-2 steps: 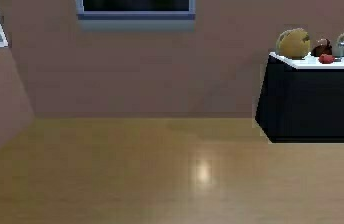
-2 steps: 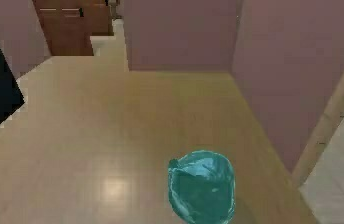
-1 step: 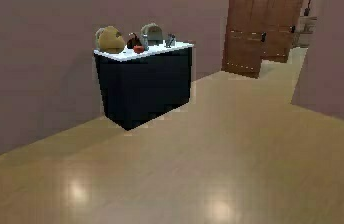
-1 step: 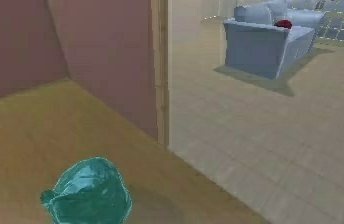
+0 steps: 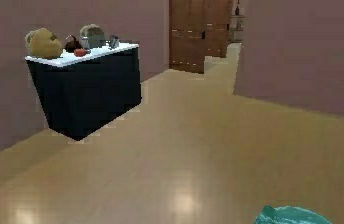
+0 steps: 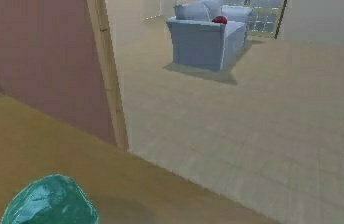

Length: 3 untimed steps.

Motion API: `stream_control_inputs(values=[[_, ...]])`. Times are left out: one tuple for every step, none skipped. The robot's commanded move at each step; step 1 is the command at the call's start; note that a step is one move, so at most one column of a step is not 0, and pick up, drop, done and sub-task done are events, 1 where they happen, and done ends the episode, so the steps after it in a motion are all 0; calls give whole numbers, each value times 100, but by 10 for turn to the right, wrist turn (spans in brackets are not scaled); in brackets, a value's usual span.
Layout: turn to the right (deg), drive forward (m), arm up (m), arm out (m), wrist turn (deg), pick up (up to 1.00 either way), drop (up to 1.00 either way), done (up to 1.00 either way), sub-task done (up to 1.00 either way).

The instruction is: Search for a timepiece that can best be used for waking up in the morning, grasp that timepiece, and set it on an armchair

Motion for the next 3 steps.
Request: stream_control_inputs(values=[[30,0,0,0,0,0,0,0,0],[-180,0,0,0,0,0,0,0,0],[0,20,0,0,0,0,0,0,0]])
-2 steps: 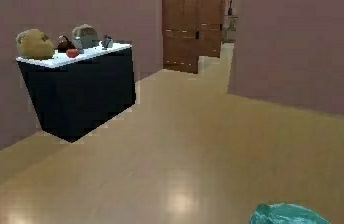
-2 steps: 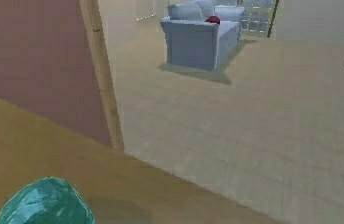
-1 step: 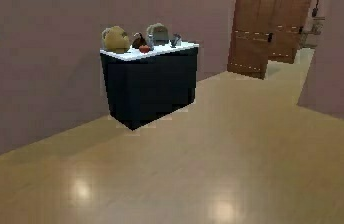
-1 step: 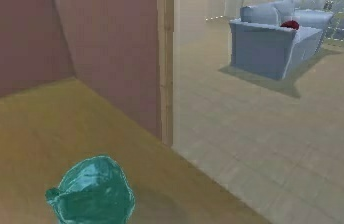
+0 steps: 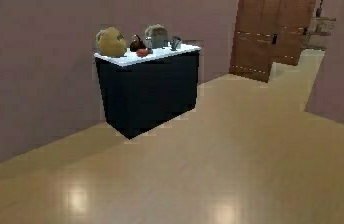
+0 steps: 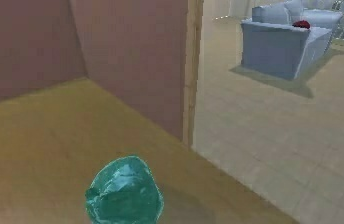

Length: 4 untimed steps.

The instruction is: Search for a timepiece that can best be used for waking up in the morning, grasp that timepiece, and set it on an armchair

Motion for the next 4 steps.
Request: stream_control_inputs(values=[[0,50,0,0,0,0,0,0,0],[420,0,0,0,0,0,0,0,0],[0,20,0,0,0,0,0,0,0],[-30,0,0,0,0,0,0,0,0]])
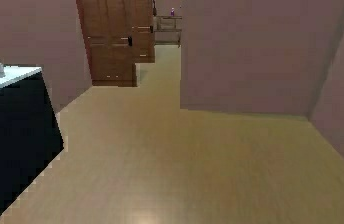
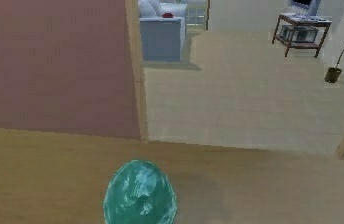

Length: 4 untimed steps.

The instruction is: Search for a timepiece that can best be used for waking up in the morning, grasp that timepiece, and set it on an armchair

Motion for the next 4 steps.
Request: stream_control_inputs(values=[[-60,0,0,0,0,0,0,0,0],[0,100,0,0,0,0,0,0,0],[0,100,0,0,0,0,0,0,0],[-30,0,0,0,0,0,0,0,0]])
